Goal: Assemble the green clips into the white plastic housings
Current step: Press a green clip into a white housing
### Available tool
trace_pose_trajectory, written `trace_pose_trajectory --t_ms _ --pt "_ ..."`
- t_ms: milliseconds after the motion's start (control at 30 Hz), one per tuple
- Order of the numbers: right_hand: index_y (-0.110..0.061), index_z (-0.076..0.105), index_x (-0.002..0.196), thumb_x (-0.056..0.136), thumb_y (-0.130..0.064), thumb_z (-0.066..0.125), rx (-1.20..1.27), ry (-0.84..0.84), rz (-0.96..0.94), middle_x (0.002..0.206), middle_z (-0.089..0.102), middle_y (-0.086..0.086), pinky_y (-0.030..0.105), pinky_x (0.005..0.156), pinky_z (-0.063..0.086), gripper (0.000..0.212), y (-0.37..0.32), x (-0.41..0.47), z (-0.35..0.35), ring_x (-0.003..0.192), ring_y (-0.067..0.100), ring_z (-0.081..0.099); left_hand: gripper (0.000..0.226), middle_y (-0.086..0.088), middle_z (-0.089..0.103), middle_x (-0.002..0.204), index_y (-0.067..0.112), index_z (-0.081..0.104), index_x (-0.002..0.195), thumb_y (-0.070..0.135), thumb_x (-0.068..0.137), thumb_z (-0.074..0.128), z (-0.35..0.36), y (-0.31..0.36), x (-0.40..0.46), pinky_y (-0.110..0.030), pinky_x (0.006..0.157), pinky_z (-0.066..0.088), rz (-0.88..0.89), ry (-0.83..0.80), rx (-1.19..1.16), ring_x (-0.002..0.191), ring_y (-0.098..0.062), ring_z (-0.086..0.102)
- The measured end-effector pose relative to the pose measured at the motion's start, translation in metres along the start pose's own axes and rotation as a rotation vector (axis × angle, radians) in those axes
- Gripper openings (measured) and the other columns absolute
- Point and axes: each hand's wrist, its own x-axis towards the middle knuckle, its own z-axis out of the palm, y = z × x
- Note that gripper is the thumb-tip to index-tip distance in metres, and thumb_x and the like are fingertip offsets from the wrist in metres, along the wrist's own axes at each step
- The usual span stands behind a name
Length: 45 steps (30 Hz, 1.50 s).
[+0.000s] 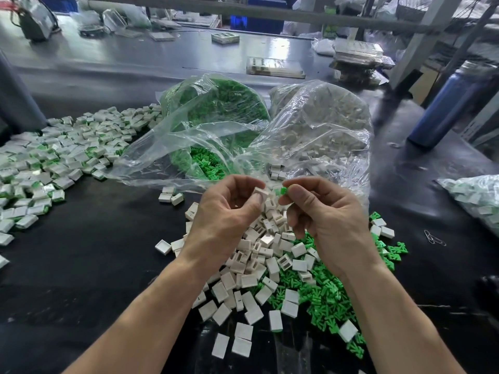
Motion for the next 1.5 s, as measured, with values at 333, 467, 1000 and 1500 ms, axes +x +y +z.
trace_pose_trajectory --t_ms 333,467,1000,1500 --pt "-0.014 0.08 0.103 0.09 -0.02 0.071 -0.097 0.029 -0.027 0.093 0.076 0.015 0.025 0.051 0.055 0.016 -0.001 -0.004 0.004 0.068 0.02 0.066 0.012 0.004 0.072 0.087 0.019 0.071 0.102 0.009 0.096 0.071 0.003 -0.005 -0.001 -0.016 0.069 0.053 0.085 -0.026 -0.013 0.077 -0.005 0.067" --pt "-0.015 0.08 0.102 0.09 -0.019 0.071 -0.138 0.046 -0.084 0.087 0.073 0.02 0.025 0.054 0.056 0.015 -0.004 -0.006 0.006 0.068 0.019 0.066 0.011 -0.006 0.07 0.089 0.018 0.073 0.104 0.01 0.096 0.071 0.003 -0.005 -0.002 -0.019 0.065 0.054 0.086 -0.055 0.049 0.073 -0.007 0.062" --pt "-0.021 0.078 0.104 0.095 -0.01 0.073 -0.475 0.045 -0.146 0.086 0.075 -0.005 0.022 0.06 0.053 0.015 -0.002 -0.008 0.005 0.07 0.011 0.067 0.009 0.004 0.074 0.089 0.022 0.075 0.102 0.022 0.093 0.075 0.005 -0.004 -0.006 -0.023 0.069 0.06 0.102 -0.048 0.156 0.075 -0.008 0.068" --pt "-0.016 0.081 0.098 0.094 -0.009 0.074 -0.965 0.024 -0.259 0.089 0.066 -0.015 0.013 0.074 0.047 0.01 -0.012 -0.01 0.01 0.083 0.004 0.063 0.015 0.02 0.067 0.092 0.021 0.078 0.105 0.023 0.09 0.078 0.005 0.004 -0.009 -0.01 0.081 0.052 0.297 -0.003 0.688 0.086 0.001 0.065"
